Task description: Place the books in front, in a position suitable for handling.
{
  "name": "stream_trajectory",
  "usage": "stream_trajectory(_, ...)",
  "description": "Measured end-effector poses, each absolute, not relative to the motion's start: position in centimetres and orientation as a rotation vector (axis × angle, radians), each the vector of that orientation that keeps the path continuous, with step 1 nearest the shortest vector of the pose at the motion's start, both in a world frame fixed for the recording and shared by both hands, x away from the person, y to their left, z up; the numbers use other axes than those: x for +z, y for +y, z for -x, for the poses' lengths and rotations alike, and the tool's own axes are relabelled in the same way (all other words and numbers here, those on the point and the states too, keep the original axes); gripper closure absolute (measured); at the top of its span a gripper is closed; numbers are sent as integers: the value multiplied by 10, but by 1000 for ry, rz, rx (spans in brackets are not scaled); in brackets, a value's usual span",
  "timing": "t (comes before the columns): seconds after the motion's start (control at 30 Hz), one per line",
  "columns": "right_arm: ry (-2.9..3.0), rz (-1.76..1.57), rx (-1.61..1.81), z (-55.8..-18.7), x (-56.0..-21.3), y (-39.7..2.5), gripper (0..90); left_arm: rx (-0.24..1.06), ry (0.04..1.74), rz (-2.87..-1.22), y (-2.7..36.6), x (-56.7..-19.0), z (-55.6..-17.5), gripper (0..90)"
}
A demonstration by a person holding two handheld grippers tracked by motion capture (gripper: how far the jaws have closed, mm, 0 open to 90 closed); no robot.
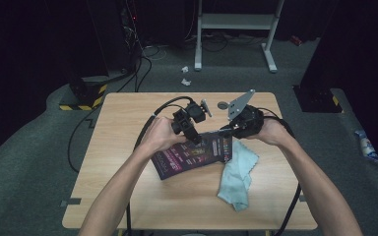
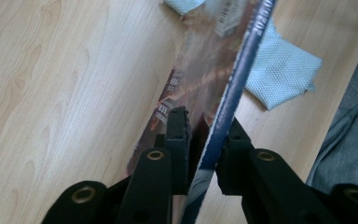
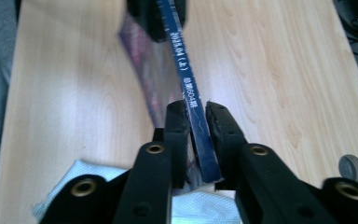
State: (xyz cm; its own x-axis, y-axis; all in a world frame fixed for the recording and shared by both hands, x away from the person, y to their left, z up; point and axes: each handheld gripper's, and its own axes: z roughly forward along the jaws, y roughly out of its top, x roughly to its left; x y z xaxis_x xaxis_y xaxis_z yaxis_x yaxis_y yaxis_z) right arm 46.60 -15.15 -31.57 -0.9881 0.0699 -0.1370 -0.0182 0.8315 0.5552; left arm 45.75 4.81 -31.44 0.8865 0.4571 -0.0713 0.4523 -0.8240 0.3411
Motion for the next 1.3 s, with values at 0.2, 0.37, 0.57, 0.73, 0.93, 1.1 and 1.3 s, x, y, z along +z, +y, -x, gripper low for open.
stream_trajectory(0.2, 2875, -7, 859, -459, -314, -152, 836, 11, 662, -2696, 49, -315, -460, 736)
stream_trajectory(0.37, 2857, -18, 862, -456, -312, -153, 840, 24, 672, -2675, 49, -316, -462, 695)
stream_trajectory(0.57, 2849, -73, 860, -454, -312, -158, 841, 83, 713, -2645, 59, -311, -464, 569)
stream_trajectory(0.73, 2832, -110, 871, -452, -314, -163, 842, 106, 758, -2636, 70, -314, -466, 513)
stream_trajectory(0.93, 2824, -171, 893, -451, -315, -173, 842, 140, 829, -2628, 87, -318, -469, 495)
stream_trajectory(1.1, 2813, -189, 896, -450, -314, -179, 842, 154, 870, -2620, 99, -324, -472, 495)
stream_trajectory(1.3, 2800, -205, 911, -448, -312, -185, 842, 155, 887, -2590, 108, -326, -475, 479)
